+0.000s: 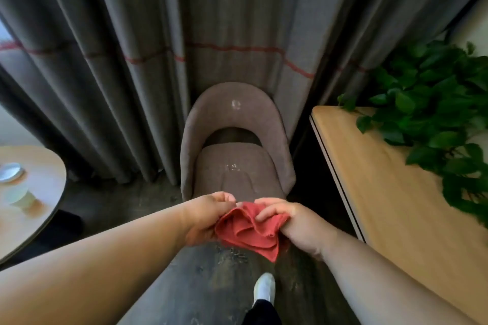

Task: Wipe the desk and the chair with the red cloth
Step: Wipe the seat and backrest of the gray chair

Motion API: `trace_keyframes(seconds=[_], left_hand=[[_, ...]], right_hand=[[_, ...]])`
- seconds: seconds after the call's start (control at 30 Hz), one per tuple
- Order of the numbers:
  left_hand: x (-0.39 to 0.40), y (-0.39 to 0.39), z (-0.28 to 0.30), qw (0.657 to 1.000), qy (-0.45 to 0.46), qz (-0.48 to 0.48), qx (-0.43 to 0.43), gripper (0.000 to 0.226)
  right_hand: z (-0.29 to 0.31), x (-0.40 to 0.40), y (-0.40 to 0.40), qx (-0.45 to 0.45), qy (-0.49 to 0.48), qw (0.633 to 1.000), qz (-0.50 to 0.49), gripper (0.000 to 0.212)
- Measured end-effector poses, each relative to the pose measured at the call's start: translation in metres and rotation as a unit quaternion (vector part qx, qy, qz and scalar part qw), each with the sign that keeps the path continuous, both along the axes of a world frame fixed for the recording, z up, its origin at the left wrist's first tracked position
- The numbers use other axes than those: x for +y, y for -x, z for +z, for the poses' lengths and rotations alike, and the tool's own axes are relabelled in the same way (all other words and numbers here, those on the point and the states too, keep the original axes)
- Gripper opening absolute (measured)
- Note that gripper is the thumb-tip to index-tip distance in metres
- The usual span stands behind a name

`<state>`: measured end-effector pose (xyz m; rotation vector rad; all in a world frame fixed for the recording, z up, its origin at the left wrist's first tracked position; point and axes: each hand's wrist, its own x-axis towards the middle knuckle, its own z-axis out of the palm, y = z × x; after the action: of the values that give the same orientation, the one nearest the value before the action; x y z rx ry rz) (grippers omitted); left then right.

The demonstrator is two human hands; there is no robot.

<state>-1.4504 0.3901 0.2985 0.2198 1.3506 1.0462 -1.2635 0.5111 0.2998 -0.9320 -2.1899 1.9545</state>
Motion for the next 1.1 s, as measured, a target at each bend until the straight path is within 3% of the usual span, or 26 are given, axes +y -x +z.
trace_keyframes(seconds=[0.07, 0.1, 0.2, 0.27, 0.33, 0.47, 0.6, 0.67, 0.73, 0.8, 0.87, 0.97, 1.03, 1.1], left_hand=[[0.025, 0.020, -0.009, 0.999, -0.005, -0.009, 0.042, 0.020], [0.040, 0.031, -0.016, 0.999, -0.003, -0.007, 0.053, 0.023], [0.090, 0.061, -0.042, 0.998, 0.006, 0.006, 0.070, 0.035], [0.119, 0.077, -0.067, 0.998, 0.010, 0.026, 0.063, 0.044], [0.150, 0.092, -0.099, 0.997, 0.017, 0.041, 0.063, 0.048], [0.203, 0.117, -0.181, 0.987, 0.030, 0.025, 0.157, 0.047], [0.230, 0.147, -0.278, 0.978, 0.013, -0.001, 0.209, 0.056], [0.242, 0.163, -0.326, 0.978, -0.001, 0.041, 0.204, 0.059], [0.254, 0.187, -0.369, 0.963, 0.011, 0.084, 0.254, 0.058], [0.265, 0.218, -0.412, 0.915, 0.048, 0.021, 0.399, 0.058], [0.273, 0.247, -0.449, 0.844, 0.072, -0.075, 0.526, 0.060], [0.289, 0.280, -0.486, 0.770, 0.074, -0.133, 0.619, 0.060], [0.302, 0.293, -0.514, 0.730, 0.099, -0.160, 0.657, 0.062], [0.309, 0.292, -0.532, 0.685, 0.151, -0.194, 0.686, 0.066]], right_hand=[[-0.010, 0.029, 0.020, 0.006, 0.077, 0.997, 0.008, 0.027], [-0.015, 0.048, 0.031, 0.021, 0.170, 0.985, -0.005, 0.038], [-0.044, 0.111, 0.068, 0.076, 0.452, 0.885, -0.080, 0.054], [-0.071, 0.143, 0.091, 0.052, 0.544, 0.831, -0.105, 0.073], [-0.107, 0.166, 0.112, 0.014, 0.557, 0.828, -0.072, 0.075], [-0.191, 0.193, 0.151, -0.025, 0.498, 0.866, -0.029, 0.043], [-0.288, 0.219, 0.172, -0.107, 0.390, 0.912, -0.068, 0.039], [-0.330, 0.232, 0.184, -0.120, 0.319, 0.935, -0.101, 0.038], [-0.360, 0.250, 0.202, -0.101, 0.224, 0.958, -0.148, 0.043], [-0.382, 0.268, 0.224, -0.045, 0.145, 0.974, -0.166, 0.048], [-0.400, 0.290, 0.248, 0.001, 0.084, 0.987, -0.140, 0.048], [-0.427, 0.328, 0.283, 0.039, -0.028, 0.994, -0.101, 0.063], [-0.449, 0.350, 0.307, 0.054, -0.183, 0.979, -0.076, 0.065], [-0.464, 0.369, 0.330, 0.037, -0.364, 0.928, -0.069, 0.066]])
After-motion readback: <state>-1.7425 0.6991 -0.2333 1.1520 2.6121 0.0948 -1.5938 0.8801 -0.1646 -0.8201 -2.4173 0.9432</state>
